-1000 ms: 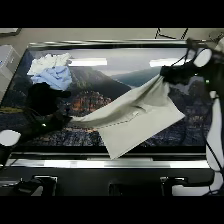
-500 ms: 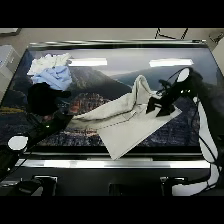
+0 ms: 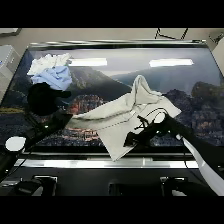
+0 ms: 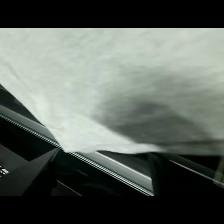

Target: Fold the clothes and pants, and hang the long-sleeved shirts on hangers.

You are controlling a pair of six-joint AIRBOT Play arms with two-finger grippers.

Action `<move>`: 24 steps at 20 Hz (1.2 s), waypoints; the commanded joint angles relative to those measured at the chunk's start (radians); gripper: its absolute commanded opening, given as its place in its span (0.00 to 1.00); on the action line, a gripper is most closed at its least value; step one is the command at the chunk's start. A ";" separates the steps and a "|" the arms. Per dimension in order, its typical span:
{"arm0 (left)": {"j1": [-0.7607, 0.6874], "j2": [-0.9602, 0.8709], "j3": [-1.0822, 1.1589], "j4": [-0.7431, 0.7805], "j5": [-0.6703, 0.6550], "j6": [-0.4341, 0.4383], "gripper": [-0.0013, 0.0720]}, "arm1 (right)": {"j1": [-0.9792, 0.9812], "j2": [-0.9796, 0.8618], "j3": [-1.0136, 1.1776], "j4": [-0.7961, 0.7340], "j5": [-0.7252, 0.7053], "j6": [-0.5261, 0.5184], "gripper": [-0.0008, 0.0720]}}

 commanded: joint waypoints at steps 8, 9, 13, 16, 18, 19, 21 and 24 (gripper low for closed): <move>0.003 0.091 0.079 0.000 0.187 0.111 0.06 | 0.219 0.058 0.045 0.082 -0.286 -0.015 0.07; 0.003 0.103 0.136 0.000 0.250 0.134 0.06 | 0.179 0.095 0.106 -0.015 -0.239 -0.009 0.07; 0.003 0.129 0.468 0.000 0.528 0.135 0.05 | -0.094 0.343 0.515 -0.326 -0.109 -0.001 0.07; -0.001 0.132 0.727 0.001 0.545 0.182 0.06 | -0.270 0.531 0.823 -0.417 -0.270 -0.011 0.07; -0.002 0.133 0.839 0.001 0.415 0.248 0.06 | -0.325 0.634 0.931 -0.438 -0.339 -0.035 0.07; -0.002 0.133 0.879 0.001 0.332 0.267 0.06 | -0.330 0.675 0.947 -0.435 -0.368 -0.032 0.07; -0.008 0.133 0.916 0.001 0.235 0.266 0.06 | -0.329 0.727 0.948 -0.395 -0.386 -0.019 0.07; -0.008 0.131 0.917 0.001 0.209 0.349 0.06 | -0.330 0.742 0.948 -0.388 -0.351 0.036 0.07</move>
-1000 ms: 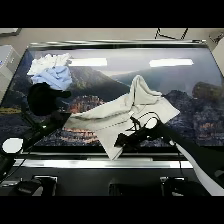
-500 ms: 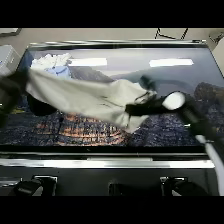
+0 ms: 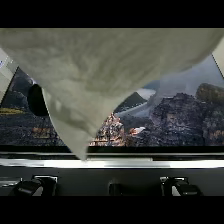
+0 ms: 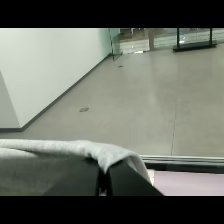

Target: Fold the clothes and pants, and hang the long-sleeved shirts on hangers.

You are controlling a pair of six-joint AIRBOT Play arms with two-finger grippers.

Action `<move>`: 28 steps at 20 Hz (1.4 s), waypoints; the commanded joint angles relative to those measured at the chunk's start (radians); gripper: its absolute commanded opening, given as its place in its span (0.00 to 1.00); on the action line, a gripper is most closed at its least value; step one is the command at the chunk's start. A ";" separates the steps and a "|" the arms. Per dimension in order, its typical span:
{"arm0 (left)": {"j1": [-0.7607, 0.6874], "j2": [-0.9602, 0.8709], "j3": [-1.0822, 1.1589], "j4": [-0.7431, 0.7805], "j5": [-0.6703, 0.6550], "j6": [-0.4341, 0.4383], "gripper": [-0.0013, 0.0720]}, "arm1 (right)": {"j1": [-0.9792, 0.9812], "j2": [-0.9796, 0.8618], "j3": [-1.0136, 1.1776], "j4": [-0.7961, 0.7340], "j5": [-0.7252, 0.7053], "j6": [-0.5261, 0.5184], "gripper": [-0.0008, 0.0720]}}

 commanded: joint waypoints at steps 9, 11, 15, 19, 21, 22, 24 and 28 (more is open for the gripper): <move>0.008 -0.219 -0.230 0.191 -0.074 0.242 0.06 | -0.015 -0.330 -0.128 -0.076 0.379 0.020 0.07; 0.008 -0.363 -0.303 0.190 -0.057 0.236 0.06 | -0.016 -0.478 -0.226 -0.093 0.296 0.039 0.07; 0.007 -0.640 -0.317 0.187 -0.214 0.004 0.06 | -0.014 -0.746 -0.266 0.038 0.303 0.238 0.07; 0.015 -0.750 -0.317 0.188 -0.448 -0.122 0.11 | -0.035 -0.828 -0.260 0.117 0.319 0.225 0.35; 0.079 -0.739 -0.307 0.211 -0.617 -0.087 0.81 | -0.126 -0.819 -0.229 0.088 0.418 0.133 0.75; 0.134 -0.734 -0.297 0.253 -0.743 -0.080 0.98 | -0.190 -0.816 -0.222 0.059 0.502 0.100 0.85; 0.233 -0.735 -0.309 0.319 -1.008 -0.101 0.98 | -0.333 -0.815 -0.240 -0.042 0.690 0.077 0.86; 0.202 -0.692 -0.538 0.332 -1.132 -0.096 0.98 | -0.497 -0.760 -0.503 -0.146 0.751 0.043 0.86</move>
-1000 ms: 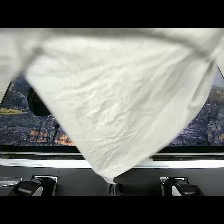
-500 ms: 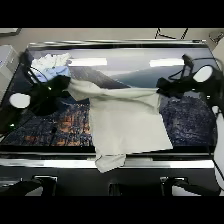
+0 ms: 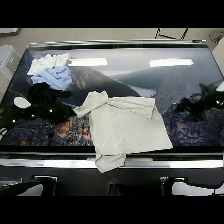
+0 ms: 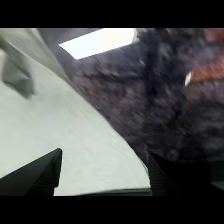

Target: Fold the clothes and pants, and hang the long-sleeved shirts on hangers.

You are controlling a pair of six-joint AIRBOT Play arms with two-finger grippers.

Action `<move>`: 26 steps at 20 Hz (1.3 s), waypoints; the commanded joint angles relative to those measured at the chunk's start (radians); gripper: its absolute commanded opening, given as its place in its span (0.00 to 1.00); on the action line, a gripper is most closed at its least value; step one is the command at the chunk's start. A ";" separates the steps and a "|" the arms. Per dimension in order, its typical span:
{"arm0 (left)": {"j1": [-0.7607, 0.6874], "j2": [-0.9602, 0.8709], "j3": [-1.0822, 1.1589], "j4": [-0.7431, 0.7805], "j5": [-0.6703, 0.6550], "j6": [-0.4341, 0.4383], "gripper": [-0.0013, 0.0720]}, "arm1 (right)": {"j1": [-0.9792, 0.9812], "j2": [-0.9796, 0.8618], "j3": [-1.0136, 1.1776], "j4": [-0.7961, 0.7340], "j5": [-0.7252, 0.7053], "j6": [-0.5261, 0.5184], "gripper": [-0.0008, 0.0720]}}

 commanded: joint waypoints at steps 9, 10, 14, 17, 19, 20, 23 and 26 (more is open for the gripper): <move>-0.506 0.044 -0.426 -0.324 0.266 0.010 0.98 | -0.122 0.064 -0.486 0.121 -0.146 -0.176 0.96; -0.533 0.039 -0.425 -0.344 0.296 0.005 0.98 | -0.122 0.064 -0.486 0.129 -0.155 -0.176 0.96; -0.578 0.000 -0.425 -0.349 0.349 -0.053 0.56 | -0.122 0.064 -0.489 0.159 -0.155 -0.176 0.92; -0.576 -0.003 -0.422 -0.349 0.349 -0.048 0.08 | -0.122 0.064 -0.534 0.199 -0.151 -0.176 0.76; -0.576 0.003 -0.414 -0.348 0.348 -0.014 0.06 | -0.122 0.064 -0.562 0.203 -0.151 -0.184 0.67; -0.576 0.006 -0.408 -0.348 0.348 -0.014 0.06 | -0.122 0.064 -0.573 0.203 -0.159 -0.184 0.65; -0.576 0.013 -0.392 -0.344 0.348 -0.011 0.06 | -0.122 0.064 -0.585 0.240 -0.171 -0.190 0.17; -0.569 0.038 -0.351 -0.290 0.337 0.008 0.05 | -0.122 0.066 -0.568 0.301 -0.130 -0.252 0.07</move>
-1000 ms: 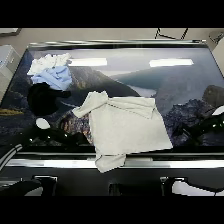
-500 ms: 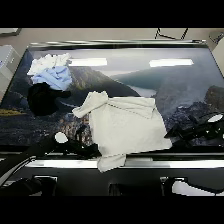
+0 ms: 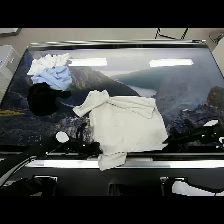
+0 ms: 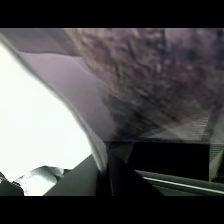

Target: Fold the clothes and pants, and hang the long-sleeved shirts on hangers.

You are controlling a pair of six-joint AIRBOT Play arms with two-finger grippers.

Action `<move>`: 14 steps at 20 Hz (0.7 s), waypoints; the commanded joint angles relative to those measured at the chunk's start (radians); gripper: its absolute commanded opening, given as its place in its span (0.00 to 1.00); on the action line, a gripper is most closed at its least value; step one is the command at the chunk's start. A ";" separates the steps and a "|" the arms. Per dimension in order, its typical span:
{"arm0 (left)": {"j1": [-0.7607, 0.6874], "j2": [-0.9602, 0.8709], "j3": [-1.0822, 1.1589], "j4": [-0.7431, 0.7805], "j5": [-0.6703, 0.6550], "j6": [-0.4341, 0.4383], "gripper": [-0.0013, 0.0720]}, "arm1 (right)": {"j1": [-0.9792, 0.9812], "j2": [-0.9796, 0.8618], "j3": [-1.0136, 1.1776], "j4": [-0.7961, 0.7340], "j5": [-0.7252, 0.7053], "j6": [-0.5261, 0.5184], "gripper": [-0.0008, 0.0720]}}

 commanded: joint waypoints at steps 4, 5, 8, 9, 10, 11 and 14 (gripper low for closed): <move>0.114 0.138 0.287 0.358 -0.123 -0.034 0.05 | -0.001 0.068 0.253 0.203 0.103 -0.072 0.07; 0.152 0.172 0.397 0.428 -0.168 -0.034 0.05 | -0.001 0.098 0.368 0.261 0.096 -0.072 0.07; 0.256 0.261 0.839 0.570 -0.206 -0.033 0.05 | -0.001 0.189 0.760 0.471 -0.002 -0.087 0.07; 0.284 0.276 0.993 0.578 -0.188 -0.033 0.05 | -0.001 0.225 0.899 0.522 -0.055 -0.097 0.07; 0.308 0.285 1.150 0.578 -0.153 -0.032 0.05 | -0.001 0.261 1.014 0.541 -0.108 -0.101 0.07; 0.321 0.290 1.277 0.581 -0.120 -0.029 0.05 | -0.001 0.303 1.115 0.537 -0.159 -0.106 0.07; 0.319 0.298 1.529 0.577 -0.086 -0.029 0.05 | -0.001 0.438 1.239 0.533 -0.233 -0.127 0.07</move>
